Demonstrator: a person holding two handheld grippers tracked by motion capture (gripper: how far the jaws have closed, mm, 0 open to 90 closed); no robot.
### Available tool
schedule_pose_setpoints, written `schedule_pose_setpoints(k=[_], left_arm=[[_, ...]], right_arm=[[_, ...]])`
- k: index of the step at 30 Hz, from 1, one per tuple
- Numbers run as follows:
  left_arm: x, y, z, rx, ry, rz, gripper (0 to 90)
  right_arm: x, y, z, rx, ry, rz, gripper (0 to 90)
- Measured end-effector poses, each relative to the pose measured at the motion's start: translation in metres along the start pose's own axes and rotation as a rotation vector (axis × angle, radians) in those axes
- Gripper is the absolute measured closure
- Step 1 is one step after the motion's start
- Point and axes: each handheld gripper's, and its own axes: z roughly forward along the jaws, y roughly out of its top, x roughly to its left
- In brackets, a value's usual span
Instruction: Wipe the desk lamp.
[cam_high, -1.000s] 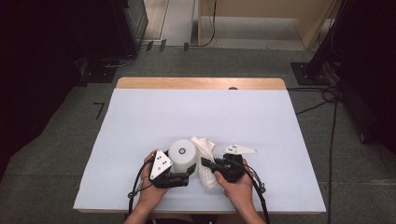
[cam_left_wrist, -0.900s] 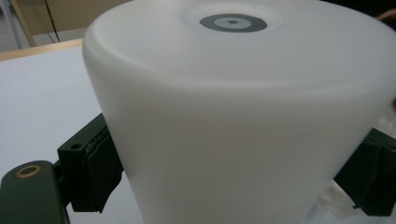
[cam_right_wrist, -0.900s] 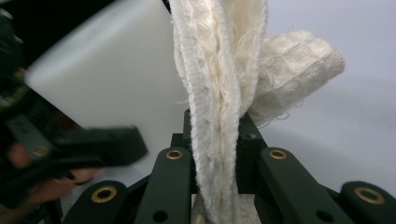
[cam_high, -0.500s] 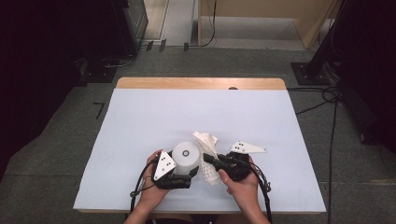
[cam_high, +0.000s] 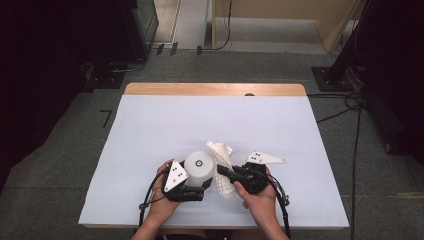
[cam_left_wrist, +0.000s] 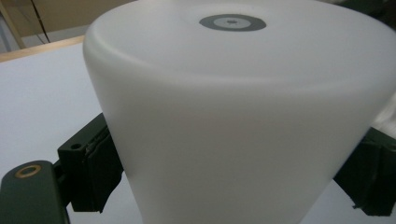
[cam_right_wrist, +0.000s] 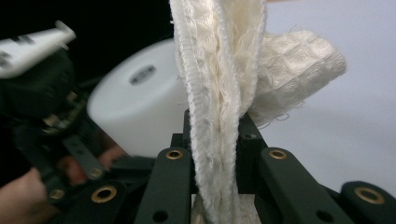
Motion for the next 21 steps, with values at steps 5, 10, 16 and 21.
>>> schedule_pose_setpoints(k=[5, 10, 16, 21], left_arm=[[0.001, -0.005, 0.005, 0.016, 0.002, 0.019, 8.8], [0.006, -0.010, 0.007, -0.001, -0.016, 0.020, 8.8], [0.004, -0.013, 0.005, -0.012, -0.006, 0.012, 8.3], [-0.004, -0.008, 0.002, -0.028, 0.054, 0.011, 4.7]], right_arm=[[0.001, 0.005, -0.007, -0.027, -0.017, -0.021, 79.6], [-0.008, 0.001, -0.008, -0.022, -0.039, 0.006, 79.6], [-0.011, -0.001, -0.006, -0.011, -0.055, 0.008, 79.2], [-0.015, -0.004, -0.006, -0.013, -0.092, 0.013, 79.0]])
